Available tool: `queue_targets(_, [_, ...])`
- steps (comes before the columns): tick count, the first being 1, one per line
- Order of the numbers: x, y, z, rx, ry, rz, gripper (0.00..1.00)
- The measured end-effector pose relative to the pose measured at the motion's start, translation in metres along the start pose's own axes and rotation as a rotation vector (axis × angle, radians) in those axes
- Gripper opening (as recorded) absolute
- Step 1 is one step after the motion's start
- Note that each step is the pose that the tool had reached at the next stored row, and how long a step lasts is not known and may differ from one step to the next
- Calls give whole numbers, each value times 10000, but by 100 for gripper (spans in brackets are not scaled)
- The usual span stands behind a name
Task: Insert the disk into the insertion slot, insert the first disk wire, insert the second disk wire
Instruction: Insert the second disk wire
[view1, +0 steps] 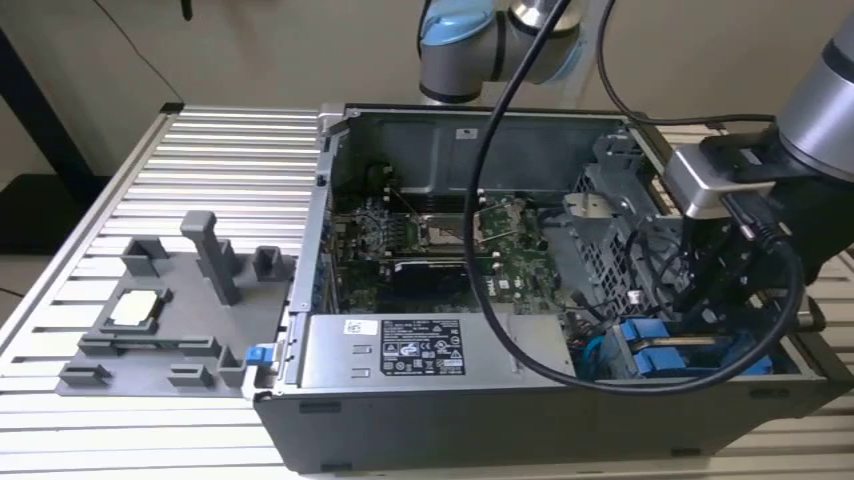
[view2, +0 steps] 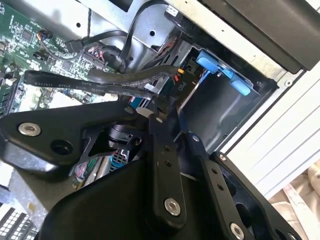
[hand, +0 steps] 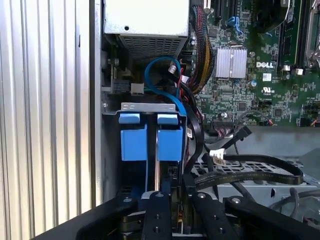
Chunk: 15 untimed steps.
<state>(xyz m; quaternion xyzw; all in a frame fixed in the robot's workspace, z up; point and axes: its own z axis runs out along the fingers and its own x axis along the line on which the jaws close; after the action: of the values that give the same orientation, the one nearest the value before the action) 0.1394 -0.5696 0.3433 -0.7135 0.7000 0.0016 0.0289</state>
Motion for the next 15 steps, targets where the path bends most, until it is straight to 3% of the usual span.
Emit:
queue_targets(11, [-13, -13, -339, -1, 2, -1, 24])
queue_targets(15, [-17, -17, -427, -1, 1, 0, 24])
